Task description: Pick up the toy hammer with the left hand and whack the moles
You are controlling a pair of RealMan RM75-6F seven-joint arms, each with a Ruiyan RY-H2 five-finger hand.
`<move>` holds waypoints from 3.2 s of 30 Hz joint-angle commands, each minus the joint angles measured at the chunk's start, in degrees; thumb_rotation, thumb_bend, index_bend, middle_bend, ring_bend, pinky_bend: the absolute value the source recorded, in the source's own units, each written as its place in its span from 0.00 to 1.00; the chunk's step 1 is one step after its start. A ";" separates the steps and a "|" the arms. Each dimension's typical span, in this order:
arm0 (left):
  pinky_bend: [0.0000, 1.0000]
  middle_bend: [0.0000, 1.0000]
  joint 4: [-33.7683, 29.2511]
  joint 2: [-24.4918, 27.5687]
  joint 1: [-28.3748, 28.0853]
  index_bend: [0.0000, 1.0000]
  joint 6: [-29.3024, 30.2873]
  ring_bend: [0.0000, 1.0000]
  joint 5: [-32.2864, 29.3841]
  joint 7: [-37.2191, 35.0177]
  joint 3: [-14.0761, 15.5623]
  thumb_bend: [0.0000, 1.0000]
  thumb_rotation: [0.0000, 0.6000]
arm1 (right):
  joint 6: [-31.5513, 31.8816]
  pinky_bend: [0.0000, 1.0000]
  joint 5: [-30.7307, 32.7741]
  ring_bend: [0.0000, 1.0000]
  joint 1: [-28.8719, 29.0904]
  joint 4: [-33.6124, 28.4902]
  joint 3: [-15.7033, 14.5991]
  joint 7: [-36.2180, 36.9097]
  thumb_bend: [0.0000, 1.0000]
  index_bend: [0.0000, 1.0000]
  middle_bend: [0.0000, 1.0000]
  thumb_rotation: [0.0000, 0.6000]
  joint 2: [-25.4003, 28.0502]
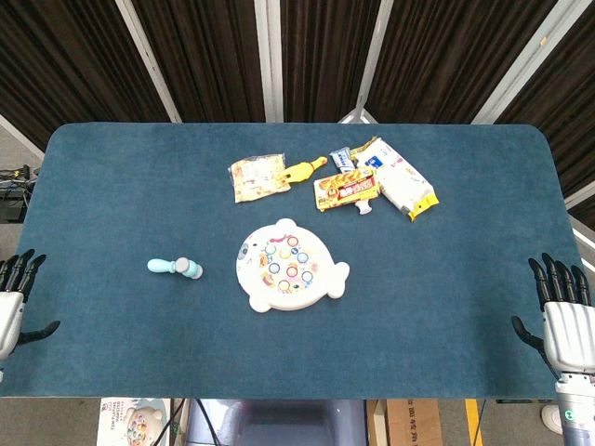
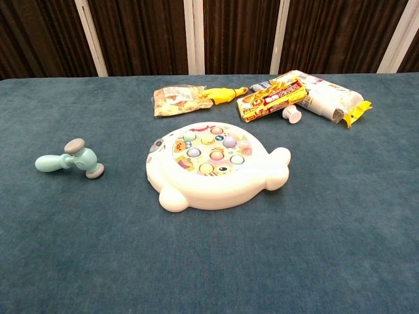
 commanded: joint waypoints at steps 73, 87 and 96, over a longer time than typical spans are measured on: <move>0.02 0.18 -5.87 -8.80 -23.94 0.41 -23.15 0.00 -28.08 24.53 -9.50 0.34 1.00 | -2.25 0.00 1.01 0.00 0.39 -0.33 0.02 4.56 0.25 0.00 0.00 1.00 -0.05; 0.02 0.21 -1.03 -16.76 -29.75 0.49 -22.37 0.00 -34.85 31.50 -8.83 0.41 1.00 | -2.87 0.00 1.12 0.00 0.54 -0.60 -0.06 5.84 0.25 0.00 0.00 1.00 0.15; 0.03 0.23 0.87 -19.44 -31.52 0.50 -21.65 0.00 -37.08 32.57 -8.47 0.42 1.00 | -3.11 0.00 1.04 0.00 0.64 -0.70 -0.07 6.67 0.25 0.00 0.00 1.00 0.25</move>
